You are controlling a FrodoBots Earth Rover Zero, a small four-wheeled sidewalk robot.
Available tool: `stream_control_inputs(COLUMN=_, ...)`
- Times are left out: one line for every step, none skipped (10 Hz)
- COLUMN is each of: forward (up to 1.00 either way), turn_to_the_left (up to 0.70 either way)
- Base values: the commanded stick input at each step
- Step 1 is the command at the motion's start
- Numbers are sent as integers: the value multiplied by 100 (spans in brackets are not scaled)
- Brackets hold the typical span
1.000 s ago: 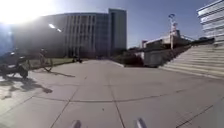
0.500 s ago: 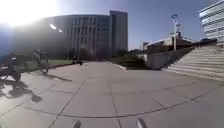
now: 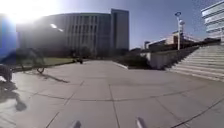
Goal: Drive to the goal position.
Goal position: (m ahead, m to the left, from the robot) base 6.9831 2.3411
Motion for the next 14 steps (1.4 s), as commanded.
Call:
stream_control_inputs(forward=70, turn_to_the_left=0)
stream_control_inputs(forward=70, turn_to_the_left=0)
stream_control_inputs(forward=70, turn_to_the_left=0)
stream_control_inputs(forward=70, turn_to_the_left=0)
stream_control_inputs(forward=70, turn_to_the_left=0)
stream_control_inputs(forward=70, turn_to_the_left=0)
stream_control_inputs(forward=70, turn_to_the_left=0)
stream_control_inputs(forward=70, turn_to_the_left=0)
stream_control_inputs(forward=70, turn_to_the_left=0)
stream_control_inputs(forward=70, turn_to_the_left=0)
stream_control_inputs(forward=70, turn_to_the_left=0)
stream_control_inputs(forward=70, turn_to_the_left=0)
stream_control_inputs(forward=70, turn_to_the_left=0)
stream_control_inputs(forward=70, turn_to_the_left=0)
